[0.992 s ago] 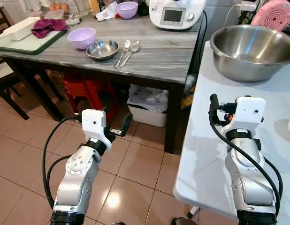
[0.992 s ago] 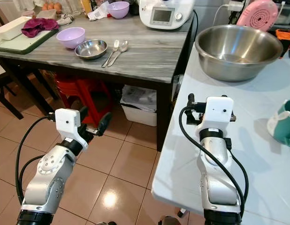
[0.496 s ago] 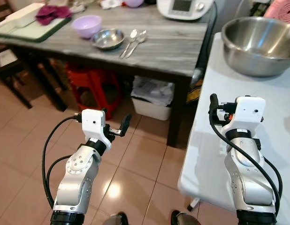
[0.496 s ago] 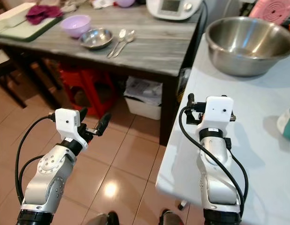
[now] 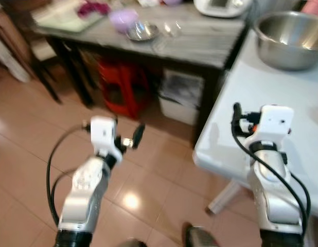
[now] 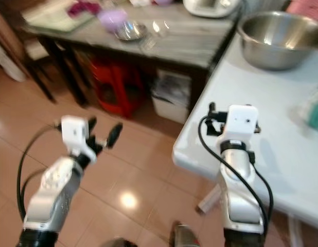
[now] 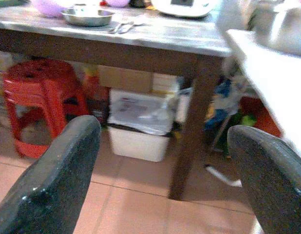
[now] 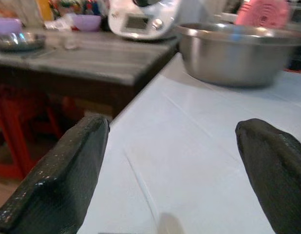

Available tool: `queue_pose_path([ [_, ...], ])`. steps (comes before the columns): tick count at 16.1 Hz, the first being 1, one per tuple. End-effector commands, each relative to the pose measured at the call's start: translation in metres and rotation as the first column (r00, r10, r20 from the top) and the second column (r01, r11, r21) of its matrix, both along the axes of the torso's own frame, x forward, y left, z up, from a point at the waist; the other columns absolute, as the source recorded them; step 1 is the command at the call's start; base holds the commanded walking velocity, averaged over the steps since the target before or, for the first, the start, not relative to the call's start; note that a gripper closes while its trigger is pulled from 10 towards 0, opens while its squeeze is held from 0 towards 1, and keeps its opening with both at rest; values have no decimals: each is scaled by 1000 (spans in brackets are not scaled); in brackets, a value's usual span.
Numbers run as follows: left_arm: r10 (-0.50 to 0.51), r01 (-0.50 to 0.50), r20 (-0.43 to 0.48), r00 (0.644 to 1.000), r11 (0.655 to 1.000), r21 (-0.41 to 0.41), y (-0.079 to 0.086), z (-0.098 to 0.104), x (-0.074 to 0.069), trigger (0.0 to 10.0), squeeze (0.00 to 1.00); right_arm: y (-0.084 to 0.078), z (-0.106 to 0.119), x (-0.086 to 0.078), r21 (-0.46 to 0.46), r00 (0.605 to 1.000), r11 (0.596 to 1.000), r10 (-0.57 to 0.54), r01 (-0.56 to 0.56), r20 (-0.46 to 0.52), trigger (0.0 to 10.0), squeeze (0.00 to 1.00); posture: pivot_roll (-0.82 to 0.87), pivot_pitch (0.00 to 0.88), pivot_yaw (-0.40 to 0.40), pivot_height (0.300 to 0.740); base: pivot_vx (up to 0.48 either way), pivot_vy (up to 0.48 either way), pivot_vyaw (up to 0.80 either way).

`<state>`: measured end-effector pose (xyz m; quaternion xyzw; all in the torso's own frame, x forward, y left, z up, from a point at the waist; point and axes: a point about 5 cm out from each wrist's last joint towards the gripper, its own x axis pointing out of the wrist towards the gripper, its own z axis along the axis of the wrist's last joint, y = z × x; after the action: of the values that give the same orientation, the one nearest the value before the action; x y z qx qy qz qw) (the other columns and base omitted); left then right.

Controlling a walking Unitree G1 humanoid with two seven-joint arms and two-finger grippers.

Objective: Setting the table

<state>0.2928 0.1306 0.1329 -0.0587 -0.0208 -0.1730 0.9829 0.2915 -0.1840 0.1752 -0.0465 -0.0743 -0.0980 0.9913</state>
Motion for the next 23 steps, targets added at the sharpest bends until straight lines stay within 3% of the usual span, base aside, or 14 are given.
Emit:
queue_pose_path([
  [1,12,-12,-4,1000,1000,21,6,-1,-1,10000,0,5,5,0,4,1000,1000,14,-14,19,10000,0,-172,144,92,740,0,0,0],
  [6,-55,55,42,998,998,19,-1,3,-3,10000,0,0,3,-1,-5,1000,1000,-27,27,9,10000,0,-174,151,99,740,0,-64,-280],
  [16,-63,62,45,997,998,6,-2,2,-5,10000,0,2,5,0,-9,1000,1000,-19,19,13,10000,0,-170,155,94,740,0,-468,0],
  [23,-77,77,45,996,997,-9,-2,2,-6,10000,0,1,4,0,-4,1000,1000,-27,27,12,10000,0,-167,157,97,740,0,0,-246],
])
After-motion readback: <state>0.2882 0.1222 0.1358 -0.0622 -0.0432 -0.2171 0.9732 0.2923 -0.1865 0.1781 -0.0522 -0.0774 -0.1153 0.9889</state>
